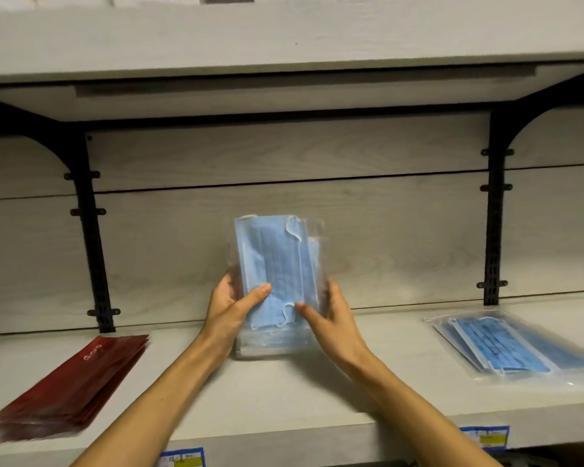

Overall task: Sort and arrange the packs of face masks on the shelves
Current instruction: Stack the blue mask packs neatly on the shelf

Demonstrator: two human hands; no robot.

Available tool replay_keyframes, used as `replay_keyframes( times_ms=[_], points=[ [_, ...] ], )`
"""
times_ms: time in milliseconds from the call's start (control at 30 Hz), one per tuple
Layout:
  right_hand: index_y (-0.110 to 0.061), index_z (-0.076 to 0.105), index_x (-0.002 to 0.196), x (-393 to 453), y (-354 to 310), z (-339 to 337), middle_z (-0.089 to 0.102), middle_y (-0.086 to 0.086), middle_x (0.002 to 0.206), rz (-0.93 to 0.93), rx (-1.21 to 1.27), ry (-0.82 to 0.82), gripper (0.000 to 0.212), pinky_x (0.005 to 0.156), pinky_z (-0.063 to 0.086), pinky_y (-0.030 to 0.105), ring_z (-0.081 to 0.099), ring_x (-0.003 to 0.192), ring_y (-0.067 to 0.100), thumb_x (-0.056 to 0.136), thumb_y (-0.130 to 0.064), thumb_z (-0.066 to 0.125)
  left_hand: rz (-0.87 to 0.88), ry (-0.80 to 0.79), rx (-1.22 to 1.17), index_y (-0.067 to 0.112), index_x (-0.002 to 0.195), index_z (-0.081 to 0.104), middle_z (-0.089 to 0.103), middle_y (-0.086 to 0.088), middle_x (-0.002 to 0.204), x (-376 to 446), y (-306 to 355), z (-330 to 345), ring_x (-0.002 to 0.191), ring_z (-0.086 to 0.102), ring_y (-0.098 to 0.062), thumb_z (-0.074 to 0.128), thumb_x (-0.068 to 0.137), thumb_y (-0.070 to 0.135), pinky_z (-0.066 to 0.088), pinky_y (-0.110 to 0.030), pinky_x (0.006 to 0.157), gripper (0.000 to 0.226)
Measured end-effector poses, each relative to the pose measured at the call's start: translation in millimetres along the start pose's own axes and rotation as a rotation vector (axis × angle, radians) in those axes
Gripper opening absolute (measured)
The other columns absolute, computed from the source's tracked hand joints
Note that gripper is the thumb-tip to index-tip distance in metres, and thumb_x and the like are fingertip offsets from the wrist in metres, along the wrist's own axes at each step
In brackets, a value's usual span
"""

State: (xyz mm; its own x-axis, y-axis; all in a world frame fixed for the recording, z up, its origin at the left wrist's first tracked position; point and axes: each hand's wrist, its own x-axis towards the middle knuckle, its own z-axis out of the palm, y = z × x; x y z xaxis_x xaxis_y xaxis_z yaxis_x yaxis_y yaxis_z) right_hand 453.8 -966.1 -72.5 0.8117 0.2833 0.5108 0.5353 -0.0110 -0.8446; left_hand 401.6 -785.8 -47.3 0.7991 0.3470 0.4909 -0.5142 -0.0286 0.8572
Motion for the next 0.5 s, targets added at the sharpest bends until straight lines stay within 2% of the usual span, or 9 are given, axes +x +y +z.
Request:
replay_keyframes(
  times_ms=[33,100,167,267,367,433,500],
  points=[
    [-0.020,0.052,0.136,1,4,0,0.067,-0.005,0.126,-0.005,-0.032,-0.008,0.055,0.102,0.052,0.045,0.066,0.114,0.011,0.085,-0.032,0.068,-0.026,-0.030,0.011,0.006,0.127,0.059,0.073,-0.013,0.116,0,-2,-1,0.106,0.071,-0.032,0.079,0.072,0.013,0.057,-0.044,0.090,0.058],
    [-0.020,0.061,0.126,4,12,1,0.071,-0.006,0.117,-0.013,-0.103,-0.018,0.046,0.097,0.054,0.045,0.068,0.107,0.010,0.081,-0.030,0.067,-0.088,-0.090,0.036,0.006,0.125,0.061,0.074,-0.014,0.113,-2,-5,0,0.105,0.071,-0.035,0.078,0.070,0.015,0.057,-0.046,0.090,0.059],
    [-0.020,0.059,0.129,7,14,1,0.070,-0.007,0.117,-0.008,-0.132,-0.021,0.057,0.096,0.055,0.042,0.068,0.105,0.009,0.073,-0.024,0.067,-0.121,-0.112,0.047,0.006,0.124,0.062,0.075,-0.013,0.111,-3,-8,2,0.104,0.071,-0.035,0.078,0.068,0.020,0.057,-0.047,0.090,0.060],
    [-0.021,0.051,0.134,8,15,1,0.065,-0.005,0.124,0.051,-0.087,-0.059,0.074,0.096,0.055,0.034,0.066,0.109,0.008,0.063,-0.024,0.068,-0.138,-0.086,0.037,0.005,0.124,0.061,0.075,-0.015,0.109,-2,-7,4,0.099,0.073,-0.034,0.079,0.066,0.019,0.061,-0.044,0.082,0.062],
    [-0.025,0.048,0.128,9,19,5,0.065,-0.009,0.122,0.130,0.017,-0.109,0.063,0.096,0.056,0.035,0.066,0.108,0.007,0.073,-0.029,0.078,-0.150,-0.075,0.073,0.009,0.123,0.058,0.076,-0.012,0.107,-2,-7,1,0.096,0.074,-0.032,0.080,0.059,0.013,0.061,-0.043,0.077,0.067],
    [-0.027,0.048,0.122,11,21,7,0.065,-0.009,0.118,0.150,0.010,-0.113,0.050,0.092,0.058,0.038,0.067,0.106,0.010,0.082,-0.025,0.078,-0.144,-0.061,0.102,0.014,0.119,0.058,0.076,-0.008,0.105,-4,-6,0,0.094,0.074,-0.027,0.080,0.056,0.012,0.061,-0.040,0.075,0.067],
    [-0.024,0.048,0.121,12,22,7,0.065,-0.004,0.118,0.167,-0.033,-0.121,0.048,0.088,0.060,0.038,0.067,0.104,0.013,0.082,-0.027,0.075,-0.131,-0.038,0.113,0.015,0.119,0.059,0.075,-0.007,0.107,-3,-7,-1,0.096,0.074,-0.026,0.081,0.055,0.012,0.061,-0.042,0.079,0.067]
  ],
)
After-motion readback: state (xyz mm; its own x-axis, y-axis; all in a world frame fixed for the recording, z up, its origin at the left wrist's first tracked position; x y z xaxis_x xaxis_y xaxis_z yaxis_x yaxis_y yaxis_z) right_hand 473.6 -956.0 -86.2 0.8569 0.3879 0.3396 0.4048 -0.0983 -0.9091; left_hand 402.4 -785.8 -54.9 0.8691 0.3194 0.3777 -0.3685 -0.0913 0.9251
